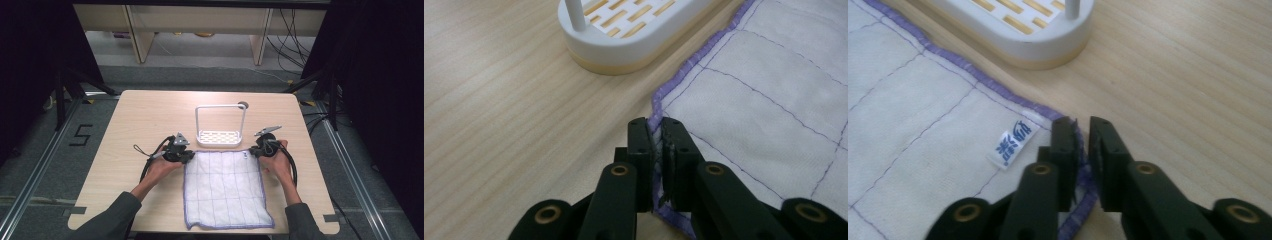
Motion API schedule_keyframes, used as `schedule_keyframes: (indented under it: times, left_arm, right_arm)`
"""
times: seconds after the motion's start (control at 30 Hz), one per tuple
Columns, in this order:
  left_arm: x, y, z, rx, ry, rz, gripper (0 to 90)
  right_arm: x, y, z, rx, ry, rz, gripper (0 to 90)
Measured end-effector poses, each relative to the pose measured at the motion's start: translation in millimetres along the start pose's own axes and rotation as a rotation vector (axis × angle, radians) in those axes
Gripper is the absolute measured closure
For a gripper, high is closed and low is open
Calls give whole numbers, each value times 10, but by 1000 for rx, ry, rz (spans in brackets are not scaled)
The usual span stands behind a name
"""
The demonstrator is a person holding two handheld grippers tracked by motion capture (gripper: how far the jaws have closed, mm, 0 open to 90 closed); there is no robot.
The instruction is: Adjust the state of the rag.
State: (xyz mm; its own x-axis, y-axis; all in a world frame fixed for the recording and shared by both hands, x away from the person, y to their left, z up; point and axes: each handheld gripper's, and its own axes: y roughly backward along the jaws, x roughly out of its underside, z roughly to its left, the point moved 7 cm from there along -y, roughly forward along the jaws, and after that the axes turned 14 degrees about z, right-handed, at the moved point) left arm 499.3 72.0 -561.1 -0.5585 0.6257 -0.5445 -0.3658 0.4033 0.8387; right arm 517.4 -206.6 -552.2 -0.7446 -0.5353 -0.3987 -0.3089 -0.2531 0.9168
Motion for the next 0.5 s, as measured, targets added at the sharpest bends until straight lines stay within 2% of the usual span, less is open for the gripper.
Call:
schedule_keyframes:
  times: [0.03,0.13,0.17,0.27,0.3,0.33,0.37,0.5]
  left_arm:
    - [0,2,1,1,-1,-4,836]
    - [6,9,23,1,-6,-8,842]
    - [3,11,26,2,-1,-13,843]
    - [-13,50,54,-3,-3,-33,845]
    - [-20,64,65,-8,-6,-38,844]
    - [-24,83,66,-5,-6,-42,844]
    - [-31,97,70,-7,-7,-49,844]
    - [-58,209,103,-19,-7,-84,843]
  right_arm:
    - [5,-1,-8,2,17,-5,863]
    - [-1,-1,32,-10,-12,-20,885]
    - [6,23,8,-5,20,-5,886]
    - [2,65,5,-5,24,-17,887]
    - [-4,73,22,-3,14,-39,888]
    - [-1,113,21,-15,21,-26,888]
    - [-18,126,18,-12,36,-54,888]
    - [-43,262,82,-3,62,-85,889]
